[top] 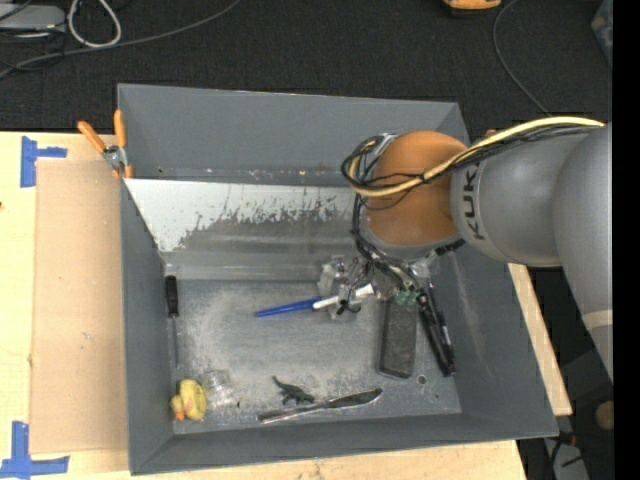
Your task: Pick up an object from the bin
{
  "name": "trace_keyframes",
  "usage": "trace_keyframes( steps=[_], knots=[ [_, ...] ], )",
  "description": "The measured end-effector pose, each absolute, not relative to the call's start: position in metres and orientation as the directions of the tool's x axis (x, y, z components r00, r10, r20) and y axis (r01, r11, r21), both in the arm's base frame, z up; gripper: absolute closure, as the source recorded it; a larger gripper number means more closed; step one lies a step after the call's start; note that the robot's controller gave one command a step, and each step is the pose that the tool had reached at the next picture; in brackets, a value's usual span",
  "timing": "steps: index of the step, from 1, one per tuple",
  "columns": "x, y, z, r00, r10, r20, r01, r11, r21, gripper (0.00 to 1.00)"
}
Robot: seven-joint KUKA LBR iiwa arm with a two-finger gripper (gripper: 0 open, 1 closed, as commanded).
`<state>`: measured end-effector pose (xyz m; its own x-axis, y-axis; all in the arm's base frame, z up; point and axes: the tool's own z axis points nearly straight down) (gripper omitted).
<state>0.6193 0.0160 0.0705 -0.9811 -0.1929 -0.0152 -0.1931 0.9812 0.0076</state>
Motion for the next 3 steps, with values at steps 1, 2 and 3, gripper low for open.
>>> trace_keyframes(
  steps=[1,2,3],
  knots=[
    [0.619,0.016,0.070,-0.981,-0.192,-0.015,-0.192,0.981,0.008,1.00],
    [0.616,0.016,0.083,-0.981,-0.191,-0.003,-0.191,0.981,0.010,1.00],
    [0.618,0.017,0.117,-0.982,-0.190,-0.013,-0.190,0.982,0.008,1.00]
  ],
)
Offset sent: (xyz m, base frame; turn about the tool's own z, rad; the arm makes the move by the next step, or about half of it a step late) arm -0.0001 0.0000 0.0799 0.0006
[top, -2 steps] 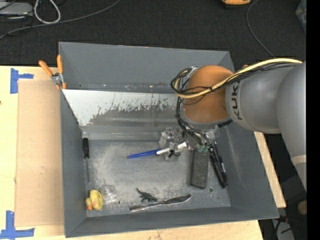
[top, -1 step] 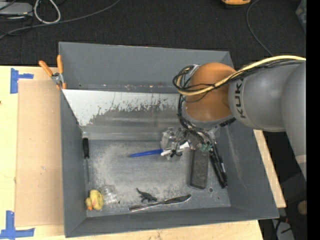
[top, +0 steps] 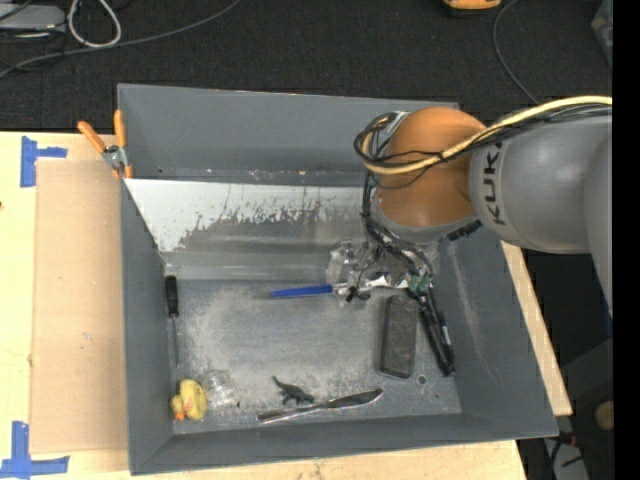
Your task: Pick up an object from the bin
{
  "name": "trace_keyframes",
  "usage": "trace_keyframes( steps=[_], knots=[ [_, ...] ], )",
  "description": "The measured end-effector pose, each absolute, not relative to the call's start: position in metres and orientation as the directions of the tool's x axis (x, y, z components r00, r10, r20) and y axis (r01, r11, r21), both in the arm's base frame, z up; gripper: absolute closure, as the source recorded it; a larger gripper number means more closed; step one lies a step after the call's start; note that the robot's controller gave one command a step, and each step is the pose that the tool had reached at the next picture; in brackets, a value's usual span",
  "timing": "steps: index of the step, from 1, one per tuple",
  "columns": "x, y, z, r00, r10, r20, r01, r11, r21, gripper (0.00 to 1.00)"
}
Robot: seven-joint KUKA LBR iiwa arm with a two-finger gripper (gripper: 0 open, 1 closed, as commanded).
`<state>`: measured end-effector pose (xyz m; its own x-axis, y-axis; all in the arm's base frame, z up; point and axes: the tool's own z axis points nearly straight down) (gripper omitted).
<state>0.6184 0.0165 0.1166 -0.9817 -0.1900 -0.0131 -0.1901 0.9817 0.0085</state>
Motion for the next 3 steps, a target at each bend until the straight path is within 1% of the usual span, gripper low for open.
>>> trace_keyframes(
  steps=[1,2,3],
  knots=[
    [0.617,0.017,0.140,-0.982,-0.189,-0.008,-0.189,0.982,0.010,1.00],
    [0.618,0.018,0.165,-0.982,-0.188,-0.012,-0.188,0.982,0.009,1.00],
    [0.618,0.018,0.184,-0.983,-0.185,-0.012,-0.186,0.983,0.010,1.00]
  ],
)
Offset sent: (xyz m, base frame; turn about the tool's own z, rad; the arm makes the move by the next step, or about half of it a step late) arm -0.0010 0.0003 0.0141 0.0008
